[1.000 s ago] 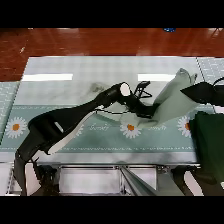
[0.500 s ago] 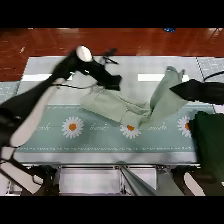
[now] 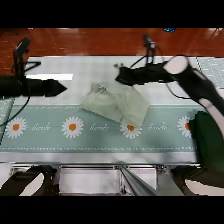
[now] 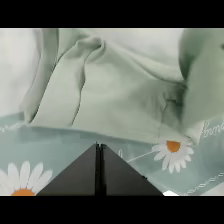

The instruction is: Fold the shirts.

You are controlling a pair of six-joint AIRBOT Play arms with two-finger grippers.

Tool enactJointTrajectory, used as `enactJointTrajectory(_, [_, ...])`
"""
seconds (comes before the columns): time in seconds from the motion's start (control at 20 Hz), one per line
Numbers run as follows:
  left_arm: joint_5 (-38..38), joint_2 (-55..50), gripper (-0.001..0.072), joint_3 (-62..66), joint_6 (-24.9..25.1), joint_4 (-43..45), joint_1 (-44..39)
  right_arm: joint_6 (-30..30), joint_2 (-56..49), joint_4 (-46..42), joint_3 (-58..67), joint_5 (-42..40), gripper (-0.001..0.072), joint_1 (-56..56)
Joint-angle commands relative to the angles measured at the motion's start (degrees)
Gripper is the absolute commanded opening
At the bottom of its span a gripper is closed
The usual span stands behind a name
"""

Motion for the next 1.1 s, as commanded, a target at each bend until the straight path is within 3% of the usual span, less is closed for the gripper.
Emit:
enactJointTrajectory(0.0, [3.8, 11.6, 0.0017, -15.1, -1.0, -0.8, 1.6, 0.3, -14.8, 4.6, 10.5, -2.1, 0.0025, 6.0])
enactJointTrajectory(0.1, [4.9, 12.3, 0.0017, -19.3, -0.9, -2.6, 1.5, 0.4, -20.1, 5.2, 13.6, -2.4, 0.004, 8.3])
enactJointTrajectory(0.2, [7.3, 11.6, 0.0017, -21.7, -0.9, -3.3, 1.6, 0.1, -23.1, 6.1, 13.8, -2.5, 0.041, 9.2])
enactJointTrajectory(0.35, [10.2, 10.4, 0.0017, -22.6, -0.9, -3.4, 1.6, 0.1, -21.9, 5.7, 13.8, 7.0, 0.0408, 7.4])
enactJointTrajectory(0.5, [15.4, 10.4, 0.0017, -21.8, -0.9, -3.4, 3.1, 0.3, -13.6, -0.5, 13.8, 19.5, 0.0407, 0.7])
enactJointTrajectory(0.6, [15.5, 10.4, 0.0017, -20.2, -0.9, -3.4, 5.3, 3.6, -4.1, -13.5, 13.8, 25.7, 0.0407, -4.7])
enactJointTrajectory(0.7, [15.1, 10.4, 0.0017, -19.5, -0.9, -3.5, 6.5, 10.4, 7.5, -34.2, 10.4, 28.7, 0.0407, -9.0])
enactJointTrajectory(0.8, [14.4, 10.4, 0.0017, -19.6, -0.9, -3.5, 6.4, 19.8, 18.9, -49.7, 0.4, 26.3, 0.0407, -12.4])
enactJointTrajectory(0.85, [13.9, 10.4, 0.0017, -19.6, -0.9, -3.5, 6.3, 24.4, 24.1, -52.9, -6.2, 23.2, 0.0407, -14.0])
enactJointTrajectory(0.95, [13.2, 10.4, 0.0017, -19.7, -0.9, -3.7, 6.2, 31.3, 32.5, -51.6, -21.3, 14.1, 0.0407, -16.8])
enactJointTrajectory(1.05, [12.8, 10.4, 0.0017, -19.7, -0.9, -3.7, 5.8, 34.4, 35.0, -45.5, -32.5, 7.0, 0.0407, -17.4])
